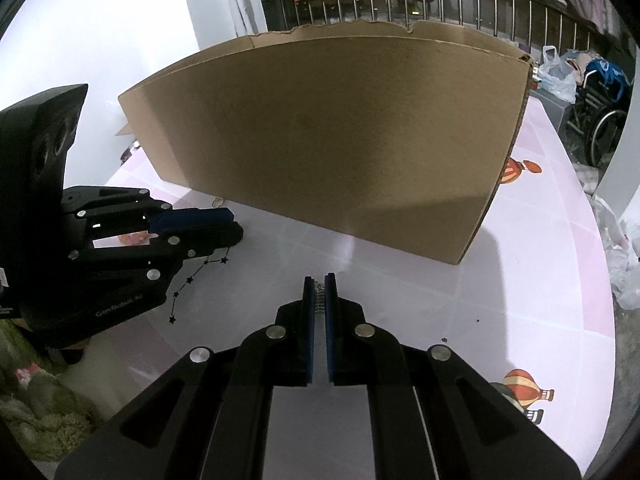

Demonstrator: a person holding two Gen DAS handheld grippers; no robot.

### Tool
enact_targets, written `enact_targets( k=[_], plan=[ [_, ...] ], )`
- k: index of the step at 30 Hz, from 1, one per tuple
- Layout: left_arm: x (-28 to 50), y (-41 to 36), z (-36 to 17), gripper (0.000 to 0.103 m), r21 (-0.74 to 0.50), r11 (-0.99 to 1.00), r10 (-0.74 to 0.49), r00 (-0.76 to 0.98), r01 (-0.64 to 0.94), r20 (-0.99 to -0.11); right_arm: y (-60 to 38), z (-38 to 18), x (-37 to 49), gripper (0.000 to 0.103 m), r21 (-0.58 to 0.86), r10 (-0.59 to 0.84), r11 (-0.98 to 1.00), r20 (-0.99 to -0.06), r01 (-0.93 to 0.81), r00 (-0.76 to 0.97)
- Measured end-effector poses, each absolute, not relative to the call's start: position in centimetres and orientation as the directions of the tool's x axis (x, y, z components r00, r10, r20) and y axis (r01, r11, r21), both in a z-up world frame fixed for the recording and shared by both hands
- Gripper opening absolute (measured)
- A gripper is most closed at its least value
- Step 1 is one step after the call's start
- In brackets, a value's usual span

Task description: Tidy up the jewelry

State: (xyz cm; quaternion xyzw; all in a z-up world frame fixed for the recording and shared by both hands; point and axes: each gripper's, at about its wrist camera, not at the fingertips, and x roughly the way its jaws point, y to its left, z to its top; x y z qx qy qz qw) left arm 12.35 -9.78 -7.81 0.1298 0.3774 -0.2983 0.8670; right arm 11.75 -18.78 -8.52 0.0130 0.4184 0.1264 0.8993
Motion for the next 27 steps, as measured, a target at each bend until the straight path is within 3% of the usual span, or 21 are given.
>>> enact_targets(
  k=[2, 22, 27],
  plan=[
    [12.5, -9.9, -7.8, 0.0, -0.001, 0.788, -0.421, 0.536, 0.616, -0.732, -18.9, -8.5, 11.8, 0.005, 0.129, 0.238, 0.968, -0.749, -0.216, 0.618],
    [11.7, -8.1, -6.6, 0.0, -0.06, 0.809, -0.444, 0.54, 0.585, -0.715, -18.9, -8.1, 11.3, 0.005, 0.164, 0.265, 0.963, -0.736, -0.216, 0.622],
    [11.8, -8.6, -7.1, 0.0, 0.003, 0.818, -0.393, 0.563, 0.575, -0.727, -19.2, -8.0, 10.9, 0.005, 0.187, 0.279, 0.96, -0.728, -0.209, 0.626]
  ],
)
